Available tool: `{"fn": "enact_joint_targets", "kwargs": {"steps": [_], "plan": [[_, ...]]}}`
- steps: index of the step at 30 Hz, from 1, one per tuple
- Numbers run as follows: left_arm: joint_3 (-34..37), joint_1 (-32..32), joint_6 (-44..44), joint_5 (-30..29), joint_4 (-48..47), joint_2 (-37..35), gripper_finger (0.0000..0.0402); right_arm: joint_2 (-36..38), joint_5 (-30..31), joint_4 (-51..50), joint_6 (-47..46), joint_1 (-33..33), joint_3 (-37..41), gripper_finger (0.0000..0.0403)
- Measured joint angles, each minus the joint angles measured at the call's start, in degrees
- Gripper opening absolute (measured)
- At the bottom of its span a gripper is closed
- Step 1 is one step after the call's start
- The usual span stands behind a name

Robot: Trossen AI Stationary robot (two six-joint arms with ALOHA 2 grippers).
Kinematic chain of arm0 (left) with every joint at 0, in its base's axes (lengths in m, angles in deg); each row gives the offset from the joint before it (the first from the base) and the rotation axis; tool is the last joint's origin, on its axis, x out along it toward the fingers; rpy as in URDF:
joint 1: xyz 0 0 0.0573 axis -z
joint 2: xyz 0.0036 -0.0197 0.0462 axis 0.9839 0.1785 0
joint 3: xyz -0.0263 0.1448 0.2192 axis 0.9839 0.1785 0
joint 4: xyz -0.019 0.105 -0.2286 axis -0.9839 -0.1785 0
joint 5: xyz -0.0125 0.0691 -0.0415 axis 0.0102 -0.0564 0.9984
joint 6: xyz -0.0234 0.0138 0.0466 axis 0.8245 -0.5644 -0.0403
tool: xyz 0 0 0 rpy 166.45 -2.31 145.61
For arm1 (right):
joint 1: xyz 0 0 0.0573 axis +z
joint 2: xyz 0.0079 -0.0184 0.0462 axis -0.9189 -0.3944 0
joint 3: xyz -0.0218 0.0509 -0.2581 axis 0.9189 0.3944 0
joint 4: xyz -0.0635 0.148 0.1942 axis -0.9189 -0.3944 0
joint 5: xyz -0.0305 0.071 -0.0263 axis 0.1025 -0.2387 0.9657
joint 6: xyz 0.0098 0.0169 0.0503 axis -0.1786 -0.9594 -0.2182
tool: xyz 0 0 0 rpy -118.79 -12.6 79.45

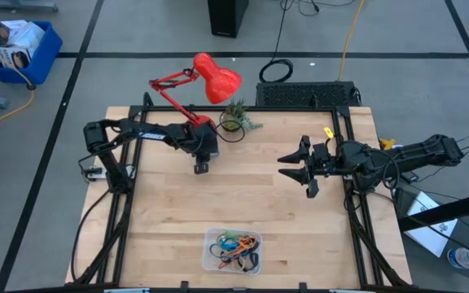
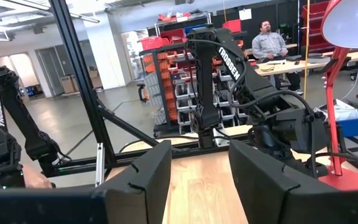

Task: Pick and place rubber bands into bin
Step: Put the blue rubber band into the transparent bin

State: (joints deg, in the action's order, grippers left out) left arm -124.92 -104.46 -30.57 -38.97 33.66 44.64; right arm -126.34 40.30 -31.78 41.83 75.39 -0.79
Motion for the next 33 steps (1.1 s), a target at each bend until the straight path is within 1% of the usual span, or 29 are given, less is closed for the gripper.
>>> {"fn": "enact_joint_targets", "kwargs": {"steps": [4, 5, 10, 13, 19, 25, 33], "plan": [[0.0, 0.2, 0.2, -0.4, 0.6, 0.0, 0.0015, 0.0, 0.0, 0.0, 0.4, 0.0, 0.0, 0.0155], [0.1, 0.2, 0.9, -0.6, 0.8, 0.0, 0.0009, 0.0, 0.0, 0.0, 0.4, 0.0, 0.0, 0.0155], [0.2, 0.3, 6.5, -0.5, 1.1, -0.8, 0.0006, 0.0, 0.0, 0.0, 0.4, 0.0, 0.0, 0.0155], [0.4, 0.6, 8.2, 2.6, 0.4, -3.0, 0.0005, 0.0, 0.0, -0.7, 0.1, 0.0, 0.0, 0.0155], [0.4, 2.8, 11.1, 7.9, 0.4, -11.0, 0.0003, 0.0, 0.0, -3.1, -0.2, 0.0, 0.0, 0.0155], [0.3, 6.4, 14.8, 11.7, 0.9, -22.3, 0.0002, 0.0, 0.0, -2.1, -0.2, 0.1, 0.0, 0.0155], [0.3, 12.1, 19.7, 13.2, 3.1, -39.8, 0.0001, 0.1, -0.2, -2.1, 0.2, 0.1, 0.0, 0.0155]]}}
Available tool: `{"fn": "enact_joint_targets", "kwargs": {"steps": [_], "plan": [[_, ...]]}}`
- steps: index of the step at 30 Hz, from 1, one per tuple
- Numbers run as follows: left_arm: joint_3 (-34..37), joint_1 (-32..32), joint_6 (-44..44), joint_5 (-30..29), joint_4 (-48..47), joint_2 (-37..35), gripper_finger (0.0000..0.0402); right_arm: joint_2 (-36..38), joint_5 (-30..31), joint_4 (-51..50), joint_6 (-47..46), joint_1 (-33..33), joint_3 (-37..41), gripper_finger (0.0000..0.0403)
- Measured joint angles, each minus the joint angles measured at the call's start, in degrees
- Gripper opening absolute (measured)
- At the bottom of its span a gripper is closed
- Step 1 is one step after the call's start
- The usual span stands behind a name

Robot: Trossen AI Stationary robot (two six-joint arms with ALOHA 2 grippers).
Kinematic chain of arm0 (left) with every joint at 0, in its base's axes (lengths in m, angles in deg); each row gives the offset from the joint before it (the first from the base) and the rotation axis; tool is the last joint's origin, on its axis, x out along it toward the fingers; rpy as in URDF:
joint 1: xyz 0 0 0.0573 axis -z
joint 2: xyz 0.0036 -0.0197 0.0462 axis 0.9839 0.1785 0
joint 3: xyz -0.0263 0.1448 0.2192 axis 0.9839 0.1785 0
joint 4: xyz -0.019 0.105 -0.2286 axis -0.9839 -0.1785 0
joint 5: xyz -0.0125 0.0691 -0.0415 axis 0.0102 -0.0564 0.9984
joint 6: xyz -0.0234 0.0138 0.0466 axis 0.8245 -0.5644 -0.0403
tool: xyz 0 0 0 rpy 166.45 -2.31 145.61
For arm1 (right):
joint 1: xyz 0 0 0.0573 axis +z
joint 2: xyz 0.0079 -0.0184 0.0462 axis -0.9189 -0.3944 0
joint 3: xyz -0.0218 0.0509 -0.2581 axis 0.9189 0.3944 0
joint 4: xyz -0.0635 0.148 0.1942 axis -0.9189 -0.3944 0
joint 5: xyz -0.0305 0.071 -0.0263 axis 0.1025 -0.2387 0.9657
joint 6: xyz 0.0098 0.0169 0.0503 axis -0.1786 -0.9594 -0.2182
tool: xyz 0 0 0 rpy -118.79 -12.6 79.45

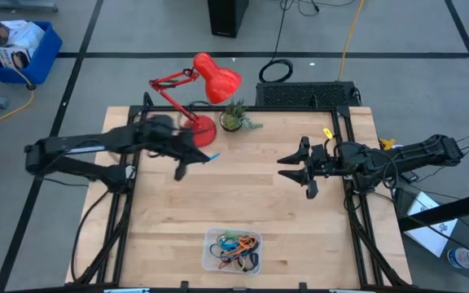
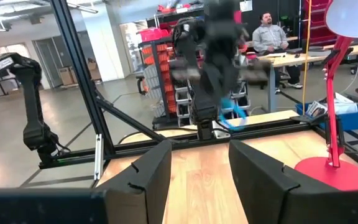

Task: Pick and place rubber bands into bin
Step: Put the blue rubber band into the transparent bin

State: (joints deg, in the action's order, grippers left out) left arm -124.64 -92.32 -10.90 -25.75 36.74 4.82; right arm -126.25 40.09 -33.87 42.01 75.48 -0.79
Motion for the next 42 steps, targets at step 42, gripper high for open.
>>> {"fn": "enact_joint_targets", "kwargs": {"steps": [42], "plan": [[-44.3, 43.0, 25.1, -23.7, -23.5, 47.9, 0.0, 0.0, -1.8, -17.2, -6.4, 0.0, 0.0, 0.0155]]}}
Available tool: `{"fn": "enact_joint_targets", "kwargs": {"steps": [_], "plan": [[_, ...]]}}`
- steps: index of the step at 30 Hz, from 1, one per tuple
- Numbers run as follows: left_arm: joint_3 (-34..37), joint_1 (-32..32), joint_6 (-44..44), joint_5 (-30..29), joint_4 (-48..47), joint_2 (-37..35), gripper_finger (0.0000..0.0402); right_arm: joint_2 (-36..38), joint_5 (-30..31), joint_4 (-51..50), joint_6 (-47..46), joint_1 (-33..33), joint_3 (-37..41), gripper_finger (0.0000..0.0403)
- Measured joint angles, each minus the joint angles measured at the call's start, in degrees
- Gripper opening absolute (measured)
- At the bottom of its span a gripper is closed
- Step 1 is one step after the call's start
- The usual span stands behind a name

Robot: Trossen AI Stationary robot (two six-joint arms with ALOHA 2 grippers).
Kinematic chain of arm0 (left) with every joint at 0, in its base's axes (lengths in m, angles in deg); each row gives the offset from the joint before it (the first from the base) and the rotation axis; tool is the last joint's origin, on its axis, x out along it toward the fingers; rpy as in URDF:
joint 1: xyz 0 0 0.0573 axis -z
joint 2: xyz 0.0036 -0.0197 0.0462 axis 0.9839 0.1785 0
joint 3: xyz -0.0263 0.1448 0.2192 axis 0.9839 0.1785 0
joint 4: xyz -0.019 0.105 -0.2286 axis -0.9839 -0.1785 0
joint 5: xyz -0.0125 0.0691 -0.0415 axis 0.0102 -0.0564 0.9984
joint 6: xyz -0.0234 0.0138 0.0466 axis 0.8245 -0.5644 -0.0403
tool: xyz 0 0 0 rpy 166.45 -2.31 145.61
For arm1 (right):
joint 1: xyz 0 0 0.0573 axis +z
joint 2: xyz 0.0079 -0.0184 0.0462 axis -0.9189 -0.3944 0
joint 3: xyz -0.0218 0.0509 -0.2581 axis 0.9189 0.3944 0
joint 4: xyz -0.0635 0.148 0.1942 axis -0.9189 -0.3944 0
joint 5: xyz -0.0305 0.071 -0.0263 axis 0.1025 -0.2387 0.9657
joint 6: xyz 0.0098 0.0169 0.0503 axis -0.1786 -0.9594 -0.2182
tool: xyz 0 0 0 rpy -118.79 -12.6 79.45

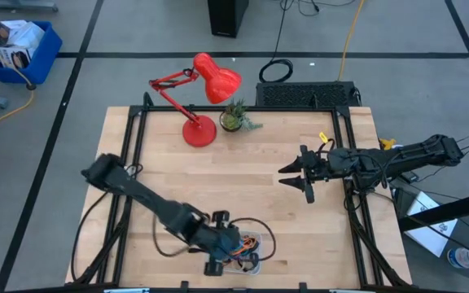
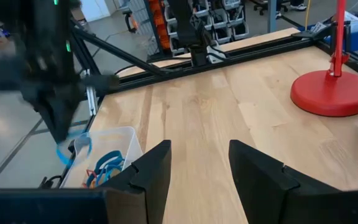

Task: Pick and place rubber bands into bin
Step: Put the blue rubber band into the transparent bin

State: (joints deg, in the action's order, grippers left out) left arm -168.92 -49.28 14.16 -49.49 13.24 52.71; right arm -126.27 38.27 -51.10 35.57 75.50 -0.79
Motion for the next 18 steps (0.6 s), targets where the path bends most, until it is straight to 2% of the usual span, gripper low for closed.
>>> {"fn": "enact_joint_targets", "kwargs": {"steps": [8, 18], "plan": [[0.0, -0.3, 9.8, 4.7, -4.0, 7.9, 0.0, 0.0, 0.0, -0.4, 0.0, 0.0, 0.0, 0.0155], [0.0, -0.3, 13.4, 5.8, -5.3, 10.8, 0.0004, 0.0, 0.1, -4.0, 0.0, 0.0, 0.0, 0.0155]]}}
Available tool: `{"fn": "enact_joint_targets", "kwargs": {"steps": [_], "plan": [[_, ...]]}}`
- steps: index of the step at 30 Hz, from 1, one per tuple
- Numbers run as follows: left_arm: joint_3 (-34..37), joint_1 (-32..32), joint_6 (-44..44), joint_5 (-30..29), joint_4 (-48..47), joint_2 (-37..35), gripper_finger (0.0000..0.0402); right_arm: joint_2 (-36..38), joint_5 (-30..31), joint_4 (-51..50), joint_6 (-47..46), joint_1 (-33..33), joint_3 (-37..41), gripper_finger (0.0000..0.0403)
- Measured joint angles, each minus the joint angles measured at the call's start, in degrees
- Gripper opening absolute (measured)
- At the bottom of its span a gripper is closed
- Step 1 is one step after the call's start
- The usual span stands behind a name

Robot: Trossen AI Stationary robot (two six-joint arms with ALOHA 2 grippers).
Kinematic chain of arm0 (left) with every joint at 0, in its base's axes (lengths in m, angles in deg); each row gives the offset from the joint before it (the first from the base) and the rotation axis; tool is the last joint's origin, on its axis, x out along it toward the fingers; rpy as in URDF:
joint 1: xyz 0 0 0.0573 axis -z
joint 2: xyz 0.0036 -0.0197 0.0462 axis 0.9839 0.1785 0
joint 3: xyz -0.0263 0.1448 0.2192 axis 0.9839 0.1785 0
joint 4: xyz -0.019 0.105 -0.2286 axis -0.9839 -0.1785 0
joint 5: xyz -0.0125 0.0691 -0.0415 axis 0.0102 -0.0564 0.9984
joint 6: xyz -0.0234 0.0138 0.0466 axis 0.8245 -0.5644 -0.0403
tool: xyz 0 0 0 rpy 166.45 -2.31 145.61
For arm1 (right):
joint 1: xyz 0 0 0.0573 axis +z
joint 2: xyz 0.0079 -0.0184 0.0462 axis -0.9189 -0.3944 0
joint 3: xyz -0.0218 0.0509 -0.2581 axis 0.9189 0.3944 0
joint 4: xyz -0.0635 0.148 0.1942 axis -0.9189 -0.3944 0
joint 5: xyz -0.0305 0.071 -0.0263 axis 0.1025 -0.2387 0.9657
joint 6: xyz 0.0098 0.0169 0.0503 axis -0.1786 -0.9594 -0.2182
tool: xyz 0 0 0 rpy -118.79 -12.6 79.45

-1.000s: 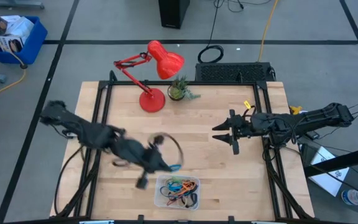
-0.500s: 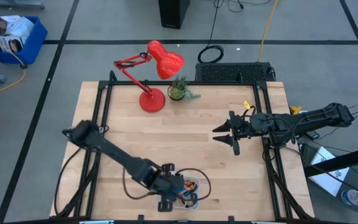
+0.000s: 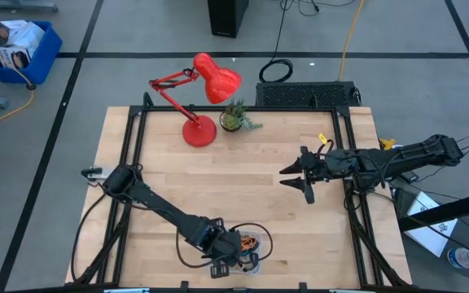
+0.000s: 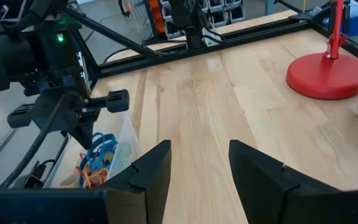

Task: Pick and place rubber bands into bin
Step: Put the blue rubber band into the transparent bin, then return to Home Position

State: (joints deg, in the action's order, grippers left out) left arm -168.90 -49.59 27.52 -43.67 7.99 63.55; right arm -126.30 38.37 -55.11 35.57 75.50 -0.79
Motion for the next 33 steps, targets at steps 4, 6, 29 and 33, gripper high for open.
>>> {"fn": "enact_joint_targets", "kwargs": {"steps": [4, 6, 29, 33], "plan": [[0.0, -0.1, 2.2, 0.0, 0.1, -0.1, 0.0021, 0.0, 0.0, 0.0, 0.0, 0.0, 0.0, 0.0155], [0.0, -0.2, 2.0, 0.0, 0.1, -0.2, 0.0029, 0.0, 0.0, 0.0, 0.0, 0.0, 0.0, 0.0155], [0.0, -1.9, -1.0, 0.5, 0.1, -8.9, 0.0205, 2.5, 0.2, 1.4, 2.0, 0.0, 0.0, 0.0155], [0.0, -2.5, -8.2, -10.8, 0.2, -17.6, 0.0213, 7.6, 0.3, 1.1, 3.3, 0.0, 0.0, 0.0155]]}}
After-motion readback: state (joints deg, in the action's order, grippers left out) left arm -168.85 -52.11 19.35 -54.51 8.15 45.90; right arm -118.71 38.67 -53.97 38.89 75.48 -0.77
